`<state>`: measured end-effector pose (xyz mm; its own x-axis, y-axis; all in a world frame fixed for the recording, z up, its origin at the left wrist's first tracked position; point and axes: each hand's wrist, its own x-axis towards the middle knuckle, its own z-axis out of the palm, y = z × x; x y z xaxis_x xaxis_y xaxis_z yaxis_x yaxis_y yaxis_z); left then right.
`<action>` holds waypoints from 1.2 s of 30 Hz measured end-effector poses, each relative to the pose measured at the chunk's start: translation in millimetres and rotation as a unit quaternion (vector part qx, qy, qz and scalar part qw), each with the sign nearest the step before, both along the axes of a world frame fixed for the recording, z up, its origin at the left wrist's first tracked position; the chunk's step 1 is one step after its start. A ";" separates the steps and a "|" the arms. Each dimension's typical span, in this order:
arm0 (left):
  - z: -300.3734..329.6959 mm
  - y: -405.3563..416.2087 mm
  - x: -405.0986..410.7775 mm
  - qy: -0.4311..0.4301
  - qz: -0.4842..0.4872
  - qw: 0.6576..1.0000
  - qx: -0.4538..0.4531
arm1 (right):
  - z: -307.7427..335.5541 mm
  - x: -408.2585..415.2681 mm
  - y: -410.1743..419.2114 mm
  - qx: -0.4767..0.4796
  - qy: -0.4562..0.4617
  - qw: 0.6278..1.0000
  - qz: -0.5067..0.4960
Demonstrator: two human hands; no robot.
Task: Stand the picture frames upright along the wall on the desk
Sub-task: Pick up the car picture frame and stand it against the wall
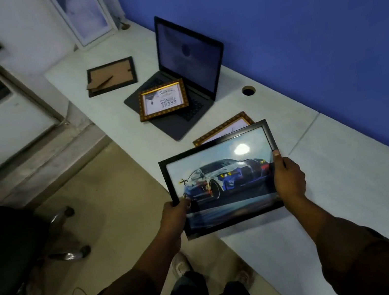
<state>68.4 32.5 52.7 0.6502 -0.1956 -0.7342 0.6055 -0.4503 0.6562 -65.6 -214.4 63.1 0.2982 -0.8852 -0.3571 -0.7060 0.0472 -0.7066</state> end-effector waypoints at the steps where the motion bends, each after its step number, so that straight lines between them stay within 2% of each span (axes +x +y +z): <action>1: 4.5 6.6 11.5 -0.010 0.012 1.000 0.000 | 5.3 13.1 5.7 -0.003 -0.019 1.000 0.005; 7: 37.5 58.1 93.1 -0.056 0.051 0.996 -0.038 | 39.2 108.7 46.9 -0.021 -0.084 0.995 0.051; 15: 86.5 132.3 194.7 -0.120 0.073 0.987 -0.077 | 82.6 225.9 110.2 -0.043 -0.120 0.985 0.114; 23: 128.4 171.4 290.6 -0.192 0.107 0.968 -0.121 | 118.2 336.6 150.8 -0.083 -0.198 0.964 0.155; 25: 130.5 176.0 311.3 -0.202 0.117 0.965 -0.121 | 124.0 356.9 151.6 -0.101 -0.187 0.959 0.186; 30: 134.4 176.2 383.4 -0.247 0.120 0.955 -0.113 | 118.7 436.0 134.0 -0.164 -0.085 0.953 0.238; 36: 133.1 143.7 494.0 -0.281 0.095 0.948 -0.117 | 114.7 548.6 97.1 -0.156 -0.100 0.949 0.257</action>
